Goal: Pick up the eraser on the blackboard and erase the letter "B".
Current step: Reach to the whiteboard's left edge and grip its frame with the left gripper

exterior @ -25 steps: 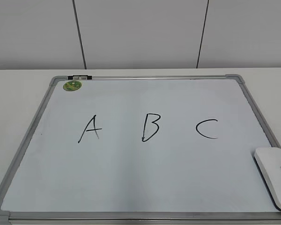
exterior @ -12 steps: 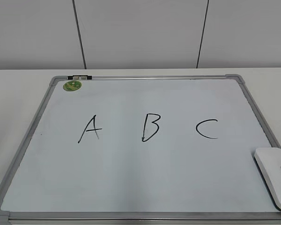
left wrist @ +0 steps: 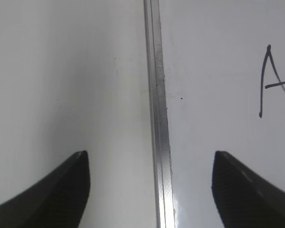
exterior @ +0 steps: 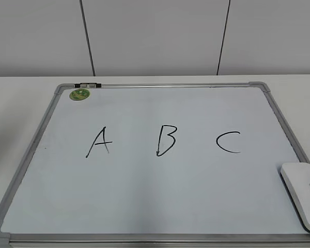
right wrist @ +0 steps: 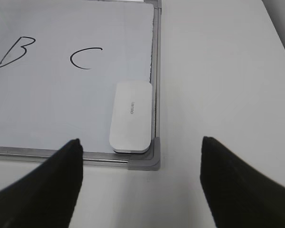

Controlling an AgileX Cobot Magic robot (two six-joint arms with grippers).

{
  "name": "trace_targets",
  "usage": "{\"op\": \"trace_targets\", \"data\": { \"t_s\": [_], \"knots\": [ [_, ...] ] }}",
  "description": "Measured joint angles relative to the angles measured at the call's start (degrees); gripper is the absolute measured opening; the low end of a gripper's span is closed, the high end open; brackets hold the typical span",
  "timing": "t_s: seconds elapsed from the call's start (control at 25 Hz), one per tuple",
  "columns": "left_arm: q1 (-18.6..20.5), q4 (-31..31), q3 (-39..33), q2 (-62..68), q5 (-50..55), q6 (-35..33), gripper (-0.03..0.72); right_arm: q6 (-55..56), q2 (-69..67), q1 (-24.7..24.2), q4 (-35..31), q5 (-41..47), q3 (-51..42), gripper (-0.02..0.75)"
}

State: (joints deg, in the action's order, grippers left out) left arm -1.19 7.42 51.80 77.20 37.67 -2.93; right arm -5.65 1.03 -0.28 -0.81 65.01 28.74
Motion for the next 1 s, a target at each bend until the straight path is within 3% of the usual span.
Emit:
{"op": "trace_targets", "data": {
  "t_s": [0.28, 0.48, 1.0],
  "knots": [
    [0.0, 0.0, 10.1, 14.0, 6.6, -0.1, 0.577, 0.0, 0.0, 0.0, 0.0, 0.0, 0.0, 0.592],
    [0.0, 1.6, 15.8, 22.3, 9.5, -2.3, 0.524, 0.0, 0.0, 0.0, 0.0, 0.0, 0.0, 0.592],
    [0.0, 2.3, 21.4, 32.9, 9.6, -3.2, 0.459, 0.0, 0.0, 0.0, 0.0, 0.0, 0.0, 0.591]
  ]
}}
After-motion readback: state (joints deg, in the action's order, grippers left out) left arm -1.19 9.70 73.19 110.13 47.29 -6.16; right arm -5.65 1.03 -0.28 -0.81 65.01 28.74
